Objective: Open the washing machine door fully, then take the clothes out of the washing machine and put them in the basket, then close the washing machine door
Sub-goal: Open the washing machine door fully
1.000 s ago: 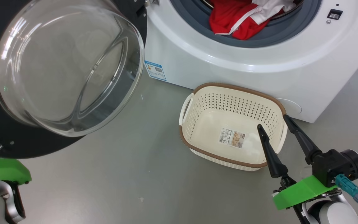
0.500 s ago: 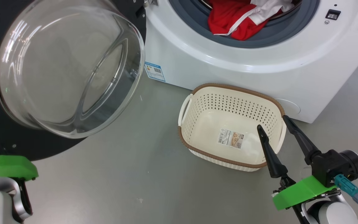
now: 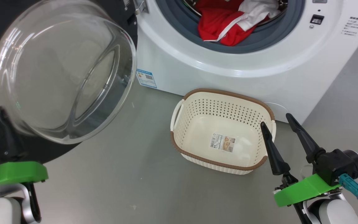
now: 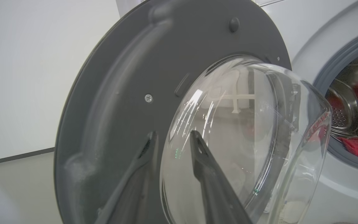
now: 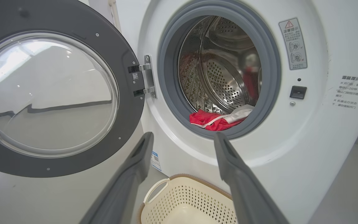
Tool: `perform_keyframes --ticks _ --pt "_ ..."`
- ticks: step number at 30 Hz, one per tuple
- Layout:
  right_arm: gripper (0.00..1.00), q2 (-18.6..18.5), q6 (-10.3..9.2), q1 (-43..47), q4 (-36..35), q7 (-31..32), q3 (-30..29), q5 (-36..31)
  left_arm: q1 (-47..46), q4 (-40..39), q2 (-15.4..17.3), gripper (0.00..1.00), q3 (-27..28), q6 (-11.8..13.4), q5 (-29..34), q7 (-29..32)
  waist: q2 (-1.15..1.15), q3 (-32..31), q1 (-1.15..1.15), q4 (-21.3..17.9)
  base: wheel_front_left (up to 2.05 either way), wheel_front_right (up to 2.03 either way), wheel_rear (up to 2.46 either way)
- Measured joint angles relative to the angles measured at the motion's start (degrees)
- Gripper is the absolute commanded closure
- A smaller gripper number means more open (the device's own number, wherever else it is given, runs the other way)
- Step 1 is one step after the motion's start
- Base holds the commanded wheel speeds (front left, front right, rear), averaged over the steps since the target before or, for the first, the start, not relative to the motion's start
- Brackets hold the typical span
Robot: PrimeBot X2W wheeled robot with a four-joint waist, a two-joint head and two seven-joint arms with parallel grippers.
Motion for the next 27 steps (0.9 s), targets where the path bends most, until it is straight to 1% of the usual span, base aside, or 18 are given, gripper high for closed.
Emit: perform_keyframes --ticks 1,4,12,13,18,24,27 --pt "0.00 0.0 0.00 0.0 0.0 0.0 0.0 0.0 0.0 0.0 0.0 0.00 0.0 0.0 0.0 0.0 0.00 0.0 0.00 0.0 0.00 0.00 0.00" --pt "0.00 0.0 0.00 0.0 0.5 -0.7 -0.4 0.5 1.2 -3.5 -0.5 0.00 -0.8 0.4 0.1 0.7 0.00 -0.3 0.00 -0.8 0.00 0.00 0.00" --pt "0.00 0.0 0.00 0.0 1.8 -2.4 -1.5 1.4 2.6 -12.1 -0.7 0.00 -2.2 0.3 0.0 2.0 0.00 -1.1 0.00 -3.6 0.00 0.00 0.00" --pt "0.00 0.0 0.00 0.0 2.2 -2.9 -1.8 1.5 3.4 -13.9 -0.8 0.00 -2.8 -0.4 -0.2 2.0 0.00 -1.4 0.00 -4.3 0.00 0.00 0.00" --pt "0.00 0.0 0.00 0.0 3.0 -3.9 -3.3 1.5 3.5 -17.8 -2.1 0.00 -5.4 -3.4 -2.1 1.9 0.00 -2.2 0.00 -6.3 0.00 0.00 0.00" --pt "0.00 0.1 0.00 0.0 3.4 -4.9 -3.9 1.5 4.7 -17.5 -2.6 0.00 -8.0 -7.2 -5.2 1.9 0.00 -2.9 0.00 -8.8 0.00 0.00 0.00" --pt "0.00 0.1 0.00 0.0 3.6 -5.3 -4.4 1.5 4.9 -16.5 -2.7 0.00 -8.9 -8.1 -5.6 1.9 0.00 -3.3 0.00 -10.3 0.00 0.00 0.00"
